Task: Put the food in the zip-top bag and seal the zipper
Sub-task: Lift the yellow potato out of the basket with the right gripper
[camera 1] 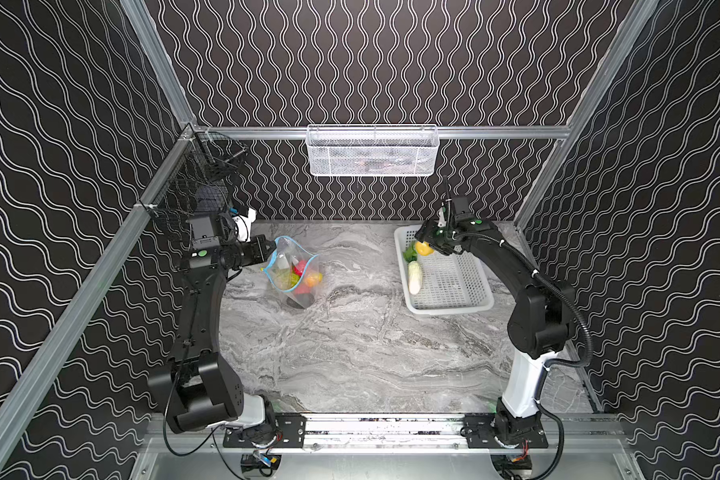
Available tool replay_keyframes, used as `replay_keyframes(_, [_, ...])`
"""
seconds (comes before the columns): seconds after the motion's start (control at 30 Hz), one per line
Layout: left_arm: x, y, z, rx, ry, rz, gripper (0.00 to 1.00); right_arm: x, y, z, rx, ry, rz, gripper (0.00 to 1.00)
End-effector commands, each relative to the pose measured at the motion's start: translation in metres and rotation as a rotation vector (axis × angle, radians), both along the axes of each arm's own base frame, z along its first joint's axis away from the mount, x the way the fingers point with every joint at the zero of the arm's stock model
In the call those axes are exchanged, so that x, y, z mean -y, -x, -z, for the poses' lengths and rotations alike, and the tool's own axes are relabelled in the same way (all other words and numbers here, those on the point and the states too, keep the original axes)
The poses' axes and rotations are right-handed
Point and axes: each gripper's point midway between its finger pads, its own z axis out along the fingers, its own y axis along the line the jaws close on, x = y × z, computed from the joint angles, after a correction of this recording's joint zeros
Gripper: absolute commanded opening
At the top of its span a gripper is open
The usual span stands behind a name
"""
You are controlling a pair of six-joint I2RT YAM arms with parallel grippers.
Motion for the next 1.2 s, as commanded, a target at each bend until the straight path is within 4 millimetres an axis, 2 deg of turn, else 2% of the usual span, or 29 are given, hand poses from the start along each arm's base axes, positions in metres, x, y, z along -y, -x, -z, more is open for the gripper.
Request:
replay_keyframes(0.0, [0.003, -0.002, -0.004, 0.019, 0.031, 0.008, 0.00, -0.017, -0.008, -0.026, 0.081, -0.044, 0.002, 0.37])
replay_keyframes(0.33, [0.005, -0.002, 0.006, 0.002, 0.066, -0.001, 0.00, -0.084, -0.026, -0.072, 0.219, -0.084, -0.125, 0.36])
replay_keyframes(0.4, [0.003, -0.002, 0.007, 0.005, 0.063, -0.010, 0.00, -0.104, -0.023, -0.080, 0.253, -0.094, -0.160, 0.36])
replay_keyframes(0.53, [0.002, 0.001, 0.003, 0.029, 0.081, -0.023, 0.00, -0.124, -0.022, -0.101, 0.329, -0.132, -0.195, 0.35])
replay_keyframes(0.77, [-0.006, 0.003, -0.005, 0.051, 0.070, -0.049, 0.00, -0.162, -0.010, -0.131, 0.424, -0.231, -0.257, 0.35])
replay_keyframes(0.93, [-0.001, 0.006, -0.014, 0.081, 0.107, -0.030, 0.00, -0.197, 0.004, -0.134, 0.430, -0.325, -0.326, 0.34])
replay_keyframes(1.17, [0.002, 0.007, -0.012, 0.071, 0.130, -0.016, 0.00, -0.227, 0.024, -0.146, 0.500, -0.321, -0.374, 0.35])
